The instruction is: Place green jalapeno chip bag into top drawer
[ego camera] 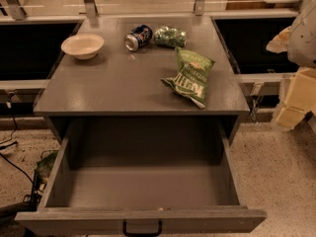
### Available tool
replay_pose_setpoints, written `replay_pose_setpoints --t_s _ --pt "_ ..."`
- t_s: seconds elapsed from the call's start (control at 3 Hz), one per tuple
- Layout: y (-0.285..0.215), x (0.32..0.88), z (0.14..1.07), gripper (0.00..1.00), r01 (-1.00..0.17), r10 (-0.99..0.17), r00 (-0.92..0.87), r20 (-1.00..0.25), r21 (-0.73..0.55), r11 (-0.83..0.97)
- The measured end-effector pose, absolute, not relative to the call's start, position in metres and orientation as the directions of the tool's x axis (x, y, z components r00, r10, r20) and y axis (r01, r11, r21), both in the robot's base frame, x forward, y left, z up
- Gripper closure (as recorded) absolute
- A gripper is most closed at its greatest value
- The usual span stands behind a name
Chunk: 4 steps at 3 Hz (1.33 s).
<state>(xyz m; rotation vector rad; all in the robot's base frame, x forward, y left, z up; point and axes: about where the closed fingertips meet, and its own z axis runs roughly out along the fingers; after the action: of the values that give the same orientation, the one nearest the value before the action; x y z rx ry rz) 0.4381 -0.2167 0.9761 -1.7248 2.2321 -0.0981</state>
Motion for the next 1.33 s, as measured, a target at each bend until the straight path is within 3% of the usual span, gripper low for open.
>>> replay_pose_setpoints --t_s 0.33,1.33 --pt "-0.217 0.438 0.976 0.0 -0.931 -0.953 -0.222 -0.207 -0.245 0.27" --pt "-0.197 0.523 0.971 0.0 -0.933 -0.936 -0.172 -0.308 -0.255 0.255"
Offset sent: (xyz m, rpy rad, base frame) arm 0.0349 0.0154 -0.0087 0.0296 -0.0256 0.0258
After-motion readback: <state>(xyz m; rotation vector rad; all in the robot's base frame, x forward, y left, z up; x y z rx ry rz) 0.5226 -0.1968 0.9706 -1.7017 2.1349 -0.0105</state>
